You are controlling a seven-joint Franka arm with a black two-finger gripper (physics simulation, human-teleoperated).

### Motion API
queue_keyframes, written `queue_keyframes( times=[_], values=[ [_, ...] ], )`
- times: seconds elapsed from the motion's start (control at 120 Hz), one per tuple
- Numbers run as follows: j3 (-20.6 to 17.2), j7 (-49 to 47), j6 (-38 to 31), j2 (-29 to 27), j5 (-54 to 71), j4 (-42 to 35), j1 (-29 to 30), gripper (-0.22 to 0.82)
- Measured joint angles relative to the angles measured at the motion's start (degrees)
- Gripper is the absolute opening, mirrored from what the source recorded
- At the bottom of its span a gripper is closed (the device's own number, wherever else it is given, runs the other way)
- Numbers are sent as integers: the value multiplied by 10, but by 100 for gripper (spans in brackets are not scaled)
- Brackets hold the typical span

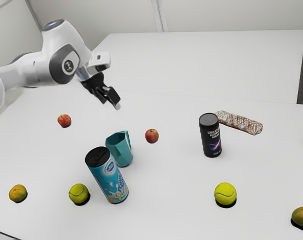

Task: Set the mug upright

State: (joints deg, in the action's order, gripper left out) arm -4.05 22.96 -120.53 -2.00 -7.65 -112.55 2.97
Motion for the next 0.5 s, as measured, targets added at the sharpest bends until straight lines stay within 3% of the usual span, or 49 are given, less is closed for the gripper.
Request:
queue_keyframes(
  times=[0.125, 0.25, 0.5],
  values=[
    [3, -15, 82, 46, 4, 130, -4, 55],
    [7, -26, 151, 63, 16, 208, -5, 58],
    [18, -43, 245, 59, 25, 254, 2, 60]
  ],
)
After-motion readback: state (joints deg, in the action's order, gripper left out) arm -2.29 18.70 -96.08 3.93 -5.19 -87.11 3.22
